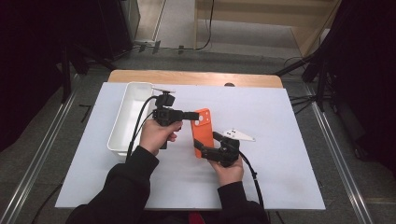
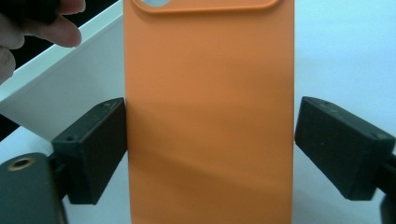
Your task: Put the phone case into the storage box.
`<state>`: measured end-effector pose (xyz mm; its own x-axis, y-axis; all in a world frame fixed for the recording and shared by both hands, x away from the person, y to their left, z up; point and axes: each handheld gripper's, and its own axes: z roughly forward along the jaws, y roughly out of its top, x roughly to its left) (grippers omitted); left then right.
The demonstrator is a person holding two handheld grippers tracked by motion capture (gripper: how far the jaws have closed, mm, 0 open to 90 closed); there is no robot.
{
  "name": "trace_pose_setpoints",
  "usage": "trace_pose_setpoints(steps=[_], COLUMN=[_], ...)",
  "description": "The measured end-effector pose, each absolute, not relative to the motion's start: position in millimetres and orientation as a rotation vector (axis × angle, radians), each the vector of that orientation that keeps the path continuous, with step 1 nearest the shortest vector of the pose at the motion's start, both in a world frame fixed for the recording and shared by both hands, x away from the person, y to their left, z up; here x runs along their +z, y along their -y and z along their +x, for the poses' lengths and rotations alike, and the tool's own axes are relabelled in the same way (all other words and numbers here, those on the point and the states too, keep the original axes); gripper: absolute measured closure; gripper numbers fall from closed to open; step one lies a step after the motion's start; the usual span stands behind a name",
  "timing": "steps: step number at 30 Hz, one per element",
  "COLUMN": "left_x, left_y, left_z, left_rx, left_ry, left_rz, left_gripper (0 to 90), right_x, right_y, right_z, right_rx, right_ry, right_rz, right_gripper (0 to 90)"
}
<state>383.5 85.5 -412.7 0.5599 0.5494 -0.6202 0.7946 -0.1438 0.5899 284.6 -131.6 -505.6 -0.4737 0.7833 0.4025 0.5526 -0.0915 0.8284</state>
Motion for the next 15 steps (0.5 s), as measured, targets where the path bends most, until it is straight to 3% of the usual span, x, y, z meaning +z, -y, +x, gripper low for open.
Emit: trace_pose_setpoints(steps=[5,15], left_x=[-407.9,-398.6], left_y=[-85.0,-89.1], left_z=[381.0,378.3], left_rx=[-0.297,-0.206], left_ry=[-1.070,-1.014], left_rz=[1.824,1.835], left_gripper=[77.1,77.1], right_x=[-498.4,-491.7], right_y=[132.7,134.3], right_z=[283.6,284.7], right_rx=[1.547,1.500], right_ry=[-1.961,-2.055], right_rz=[1.473,1.455], right_gripper=[2.4,2.4])
